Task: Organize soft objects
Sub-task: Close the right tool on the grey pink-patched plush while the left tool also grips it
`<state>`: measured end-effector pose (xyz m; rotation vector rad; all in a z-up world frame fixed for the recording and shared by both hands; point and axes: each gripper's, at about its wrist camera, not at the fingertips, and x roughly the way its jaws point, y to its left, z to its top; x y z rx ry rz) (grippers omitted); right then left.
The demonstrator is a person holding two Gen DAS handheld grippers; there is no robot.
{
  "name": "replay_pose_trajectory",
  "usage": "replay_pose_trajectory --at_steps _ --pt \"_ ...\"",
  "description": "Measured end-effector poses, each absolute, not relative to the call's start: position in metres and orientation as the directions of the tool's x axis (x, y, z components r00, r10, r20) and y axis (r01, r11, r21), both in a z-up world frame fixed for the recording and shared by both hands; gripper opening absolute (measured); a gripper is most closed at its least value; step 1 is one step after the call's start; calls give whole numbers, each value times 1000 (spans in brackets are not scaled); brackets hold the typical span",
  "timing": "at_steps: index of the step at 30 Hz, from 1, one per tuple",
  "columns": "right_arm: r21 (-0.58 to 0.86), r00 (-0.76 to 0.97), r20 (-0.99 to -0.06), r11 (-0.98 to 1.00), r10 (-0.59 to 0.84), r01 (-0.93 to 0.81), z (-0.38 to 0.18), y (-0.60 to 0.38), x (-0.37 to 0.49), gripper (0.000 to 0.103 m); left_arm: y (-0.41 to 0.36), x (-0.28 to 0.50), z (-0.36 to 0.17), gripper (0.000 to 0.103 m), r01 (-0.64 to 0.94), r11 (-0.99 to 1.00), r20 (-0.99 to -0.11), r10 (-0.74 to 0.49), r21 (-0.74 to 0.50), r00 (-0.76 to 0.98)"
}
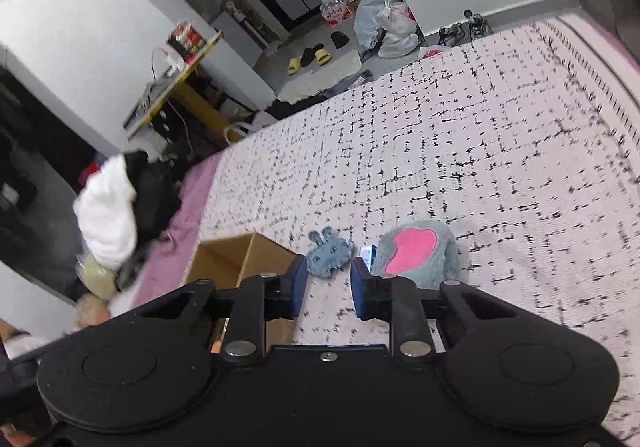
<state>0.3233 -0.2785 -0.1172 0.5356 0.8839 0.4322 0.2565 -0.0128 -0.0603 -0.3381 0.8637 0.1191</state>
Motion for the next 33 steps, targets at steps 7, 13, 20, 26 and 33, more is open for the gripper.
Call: replay_pose_trajectory --at_steps 7,13,20,26,33 --pt "672 556 -582 736 593 -83 -153 -290 344 24 -33 275 -69 81 -208 953 -766 -37 -220 642" --pt "681 543 -580 727 607 -86 -167 -287 356 24 -50 292 -80 78 -189 954 -759 -58 -234 648" --pt "591 530 -660 803 532 -70 -187 -274 364 30 -64 313 -95 73 -186 947 -765 -87 -262 638" --pt "546 522 -676 829 521 -120 -190 -264 367 31 -67 328 -113 65 -222 936 -786 -83 -273 612" --pt "524 527 -682 841 507 -132 -188 -264 367 51 -71 336 -132 63 -253 924 -801 -88 -287 592"
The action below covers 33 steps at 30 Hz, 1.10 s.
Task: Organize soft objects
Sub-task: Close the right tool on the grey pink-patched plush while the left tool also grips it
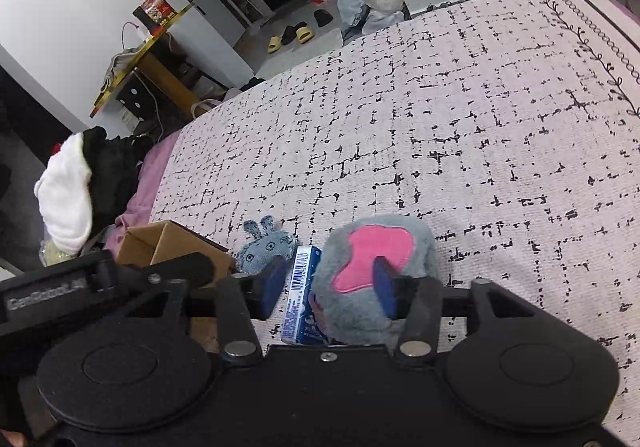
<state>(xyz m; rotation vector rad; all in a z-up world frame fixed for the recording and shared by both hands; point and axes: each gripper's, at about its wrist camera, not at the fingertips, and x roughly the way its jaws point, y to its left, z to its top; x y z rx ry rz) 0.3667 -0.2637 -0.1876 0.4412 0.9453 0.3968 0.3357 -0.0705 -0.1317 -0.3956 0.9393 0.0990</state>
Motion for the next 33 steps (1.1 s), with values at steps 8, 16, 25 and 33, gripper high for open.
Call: replay_pose_trajectory --at_steps 8,16,25,33 --pt "419 548 -718 895 429 -151 -188 -259 365 41 -75 337 -137 63 -277 917 -805 -73 -286 588" --pt "390 541 -746 913 389 -119 -190 -270 365 24 -96 340 -139 63 -231 933 -809 -96 -276 580" --pt "467 524 -744 884 414 -35 -193 -303 368 18 -119 355 -145 47 -210 925 -814 -152 -317 560" --pt "470 510 -771 881 383 50 -201 -327 373 18 -140 366 -160 41 -214 910 -829 -202 -356 521"
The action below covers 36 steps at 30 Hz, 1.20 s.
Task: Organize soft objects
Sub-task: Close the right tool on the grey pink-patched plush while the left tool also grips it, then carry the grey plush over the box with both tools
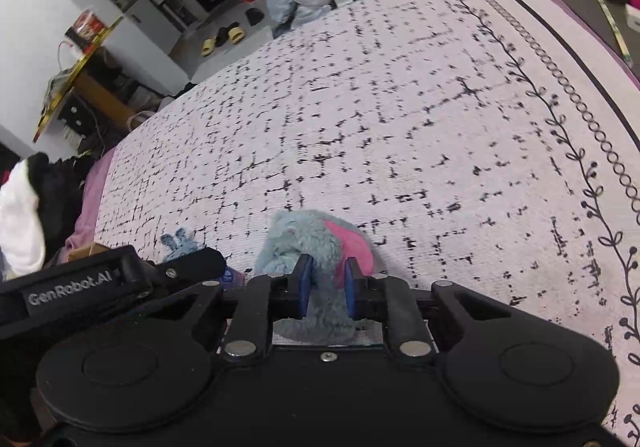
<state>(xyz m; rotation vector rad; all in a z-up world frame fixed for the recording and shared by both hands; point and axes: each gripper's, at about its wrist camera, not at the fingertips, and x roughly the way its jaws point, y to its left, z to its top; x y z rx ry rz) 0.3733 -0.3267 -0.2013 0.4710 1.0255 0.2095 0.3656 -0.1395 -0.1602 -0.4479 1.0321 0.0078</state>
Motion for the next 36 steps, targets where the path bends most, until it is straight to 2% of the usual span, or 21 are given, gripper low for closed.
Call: replay_pose_trajectory --at_steps 3,11,15,18,27,36 --pt "485 503 -769 872 394 60 -205 -329 374 18 -146 369 -168 38 -220 900 -833 -223 -375 507" --pt "543 469 -772 829 429 137 -223 -341 378 22 -156 381 -193 37 -282 886 -862 -212 -368 460" --pt "535 469 -775 835 424 128 -226 -339 378 19 -156 384 -199 24 -313 853 -853 -250 -417 457" --pt "537 479 -766 836 429 110 -220 -338 376 17 -157 383 -192 20 -306 857 -851 -246 -415 465" --pt "605 510 -700 794 499 55 -195 -338 368 17 -138 369 -163 20 -281 855 -827 -258 -436 499" --pt "611 561 -629 789 537 -70 -148 -317 346 17 -113 343 -122 20 -274 846 -786 -240 -457 569"
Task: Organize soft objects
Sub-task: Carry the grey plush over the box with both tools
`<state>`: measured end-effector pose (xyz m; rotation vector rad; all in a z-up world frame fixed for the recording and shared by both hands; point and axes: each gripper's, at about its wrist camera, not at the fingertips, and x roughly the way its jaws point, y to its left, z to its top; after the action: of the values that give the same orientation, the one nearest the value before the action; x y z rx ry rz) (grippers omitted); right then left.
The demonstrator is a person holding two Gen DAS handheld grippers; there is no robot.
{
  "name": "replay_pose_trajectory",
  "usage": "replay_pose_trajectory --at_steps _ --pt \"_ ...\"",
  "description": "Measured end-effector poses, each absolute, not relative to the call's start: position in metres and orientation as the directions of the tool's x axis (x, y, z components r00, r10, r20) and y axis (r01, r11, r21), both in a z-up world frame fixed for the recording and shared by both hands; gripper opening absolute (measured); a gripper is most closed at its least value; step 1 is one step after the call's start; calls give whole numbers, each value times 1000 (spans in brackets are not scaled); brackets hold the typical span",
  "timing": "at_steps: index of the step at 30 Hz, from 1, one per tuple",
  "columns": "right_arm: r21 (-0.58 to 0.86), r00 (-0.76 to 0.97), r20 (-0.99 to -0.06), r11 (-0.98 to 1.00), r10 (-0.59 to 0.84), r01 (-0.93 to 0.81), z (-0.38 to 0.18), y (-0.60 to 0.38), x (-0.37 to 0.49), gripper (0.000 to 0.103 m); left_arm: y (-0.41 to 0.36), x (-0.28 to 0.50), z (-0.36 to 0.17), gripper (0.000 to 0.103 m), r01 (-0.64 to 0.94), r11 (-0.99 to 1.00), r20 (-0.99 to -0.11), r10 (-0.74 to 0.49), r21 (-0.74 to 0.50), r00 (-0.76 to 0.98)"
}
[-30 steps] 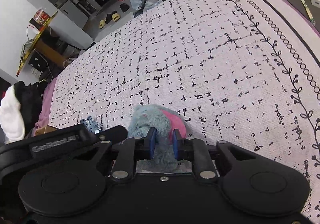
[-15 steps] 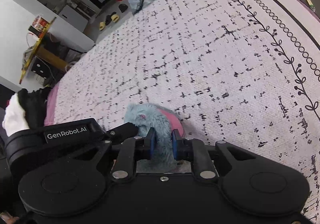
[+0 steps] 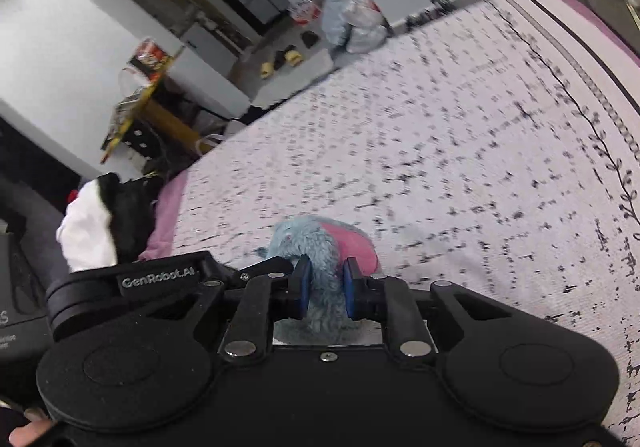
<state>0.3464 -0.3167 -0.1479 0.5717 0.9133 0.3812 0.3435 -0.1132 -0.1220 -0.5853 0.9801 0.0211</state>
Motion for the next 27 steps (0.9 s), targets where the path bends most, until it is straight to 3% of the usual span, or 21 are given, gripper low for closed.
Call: replay_pose_trajectory --at_steps 15,27 --pt "661 564 -533 726 631 -189 -111 -271 318 16 -57 300 -73 18 -281 844 -752 -199 -457 628" --pt "637 540 -537 731 648 -244 -83 -207 308 15 8 284 -49 18 -294 820 -723 -195 -491 663"
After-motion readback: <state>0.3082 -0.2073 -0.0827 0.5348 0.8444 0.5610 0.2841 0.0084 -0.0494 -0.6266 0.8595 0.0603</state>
